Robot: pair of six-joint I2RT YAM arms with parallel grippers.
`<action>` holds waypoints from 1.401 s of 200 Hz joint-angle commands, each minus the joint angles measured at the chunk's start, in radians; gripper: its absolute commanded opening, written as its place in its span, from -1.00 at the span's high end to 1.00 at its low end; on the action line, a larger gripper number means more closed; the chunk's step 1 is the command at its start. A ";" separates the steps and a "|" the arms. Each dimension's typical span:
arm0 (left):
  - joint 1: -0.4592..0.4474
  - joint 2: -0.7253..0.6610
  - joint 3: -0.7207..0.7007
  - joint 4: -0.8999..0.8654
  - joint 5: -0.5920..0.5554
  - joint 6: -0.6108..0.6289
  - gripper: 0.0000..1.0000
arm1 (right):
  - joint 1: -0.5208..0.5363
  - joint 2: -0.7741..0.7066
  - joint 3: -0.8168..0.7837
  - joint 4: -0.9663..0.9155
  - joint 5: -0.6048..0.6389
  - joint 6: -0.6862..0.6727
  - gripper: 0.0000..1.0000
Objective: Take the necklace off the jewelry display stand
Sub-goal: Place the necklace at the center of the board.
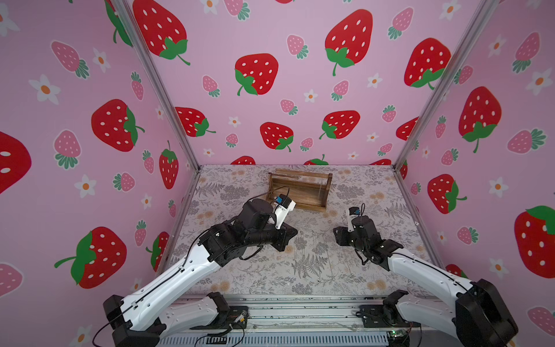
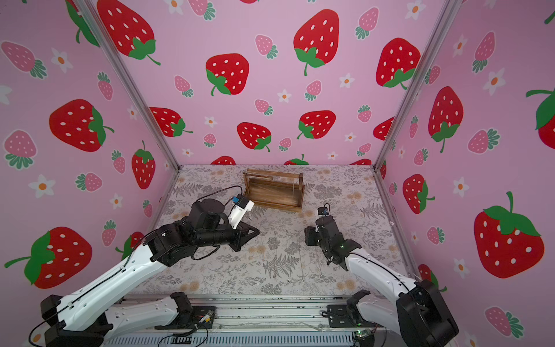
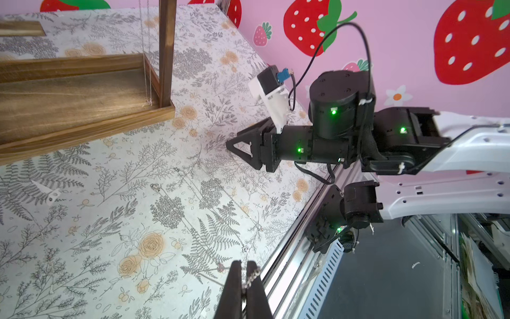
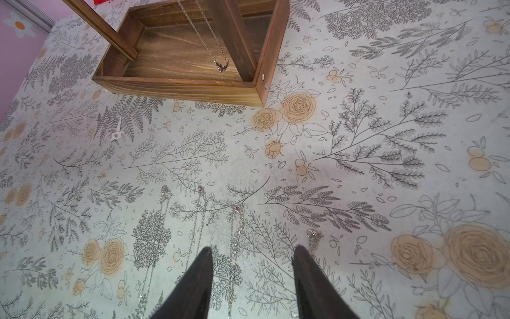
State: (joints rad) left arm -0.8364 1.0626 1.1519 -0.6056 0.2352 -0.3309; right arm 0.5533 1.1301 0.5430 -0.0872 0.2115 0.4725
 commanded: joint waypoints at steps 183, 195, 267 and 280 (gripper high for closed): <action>-0.077 -0.154 -0.234 0.057 -0.039 -0.124 1.00 | -0.006 0.035 0.019 0.003 0.003 -0.020 0.03; -0.085 -0.159 -0.238 0.056 -0.040 -0.128 1.00 | -0.006 0.039 0.020 0.003 0.005 -0.020 0.03; -0.104 -0.196 -0.285 0.088 -0.040 -0.148 1.00 | -0.006 0.047 0.022 0.001 0.008 -0.022 0.03; -0.107 -0.195 -0.288 0.096 -0.032 -0.153 1.00 | -0.006 0.049 0.023 0.001 0.011 -0.023 0.03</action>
State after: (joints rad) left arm -0.9371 0.8734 0.8761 -0.5411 0.1944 -0.4728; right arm 0.5533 1.1687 0.5430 -0.0872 0.2138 0.4618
